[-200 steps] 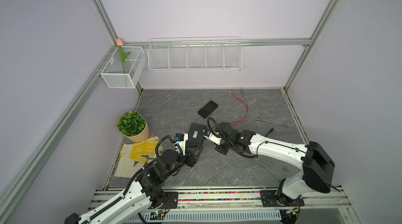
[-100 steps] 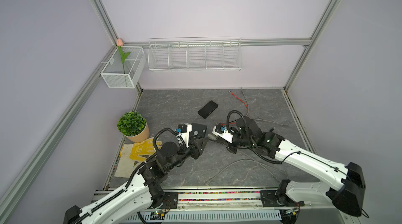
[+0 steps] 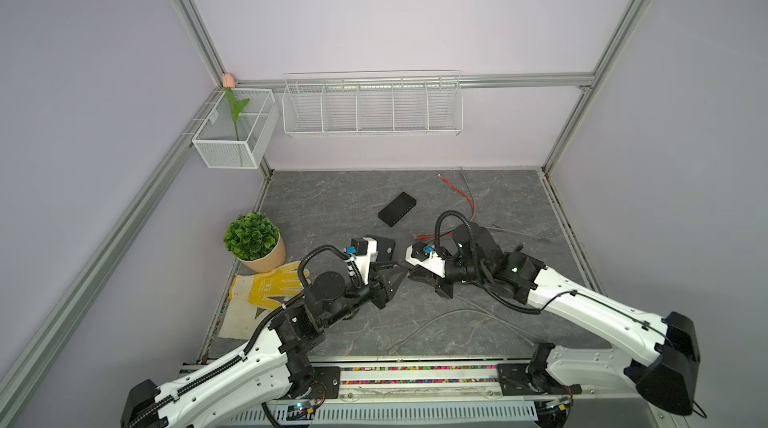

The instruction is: Insert the plug into the switch port

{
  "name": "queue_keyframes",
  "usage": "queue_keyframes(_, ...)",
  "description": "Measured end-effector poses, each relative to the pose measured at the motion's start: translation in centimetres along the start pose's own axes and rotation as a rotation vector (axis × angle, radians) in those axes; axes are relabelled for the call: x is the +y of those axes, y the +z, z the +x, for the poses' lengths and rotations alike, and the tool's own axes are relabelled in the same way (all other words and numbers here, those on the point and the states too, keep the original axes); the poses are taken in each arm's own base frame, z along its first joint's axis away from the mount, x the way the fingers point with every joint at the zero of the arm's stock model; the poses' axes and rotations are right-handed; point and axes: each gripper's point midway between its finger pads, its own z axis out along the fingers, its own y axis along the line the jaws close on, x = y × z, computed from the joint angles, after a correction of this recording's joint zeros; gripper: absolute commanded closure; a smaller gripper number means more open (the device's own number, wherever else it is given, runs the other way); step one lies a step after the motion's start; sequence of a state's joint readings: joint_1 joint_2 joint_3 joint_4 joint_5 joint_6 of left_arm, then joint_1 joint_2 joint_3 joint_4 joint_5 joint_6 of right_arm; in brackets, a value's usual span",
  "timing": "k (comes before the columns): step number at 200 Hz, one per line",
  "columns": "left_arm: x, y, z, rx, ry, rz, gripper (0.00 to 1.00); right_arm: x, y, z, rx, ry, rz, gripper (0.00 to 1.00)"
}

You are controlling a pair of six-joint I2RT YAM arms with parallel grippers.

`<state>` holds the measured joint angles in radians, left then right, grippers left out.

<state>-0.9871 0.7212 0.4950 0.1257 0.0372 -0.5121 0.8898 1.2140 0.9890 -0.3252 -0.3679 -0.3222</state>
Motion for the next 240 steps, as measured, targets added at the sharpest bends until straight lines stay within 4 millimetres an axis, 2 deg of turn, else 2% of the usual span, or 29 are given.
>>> queue_keyframes(67,0.2,0.1,-0.2,-0.011,0.008,-0.026,0.89,-0.1,0.0,0.0,0.002,0.001,0.004,0.88)
queue_keyframes(73,0.2,0.1,-0.2,-0.011,0.009,-0.027,0.91,-0.1,0.0,0.0,0.003,0.001,0.006,0.85)
queue_keyframes(84,0.3,0.2,-0.2,-0.012,0.003,-0.032,0.94,-0.2,0.0,0.0,0.005,0.012,0.012,0.72)
queue_keyframes(91,0.3,0.2,-0.2,-0.013,0.004,-0.035,0.97,-0.3,0.0,0.1,0.008,0.017,0.018,0.67)
queue_keyframes(103,0.4,0.2,-0.2,-0.016,0.002,-0.043,0.98,-0.5,0.0,0.1,0.012,0.018,0.032,0.63)
queue_keyframes(134,0.6,0.2,-0.7,-0.031,-0.008,-0.063,1.0,-0.9,-0.2,0.1,0.036,-0.01,0.123,0.61)
queue_keyframes(169,1.1,0.5,-1.2,-0.038,-0.04,-0.106,1.0,-0.6,-1.8,-0.8,0.001,-0.093,0.283,0.62)
queue_keyframes(207,1.7,1.5,-1.1,-0.016,-0.079,-0.16,1.0,-2.1,-2.8,-0.7,-0.002,-0.118,0.416,0.67)
queue_keyframes(220,1.8,1.5,-1.1,-0.018,-0.093,-0.169,1.0,-2.7,-3.0,-1.0,-0.021,-0.123,0.454,0.66)
queue_keyframes(240,1.9,1.4,-1.0,-0.022,-0.109,-0.184,1.0,-2.8,-2.7,-0.1,-0.024,-0.124,0.464,0.65)
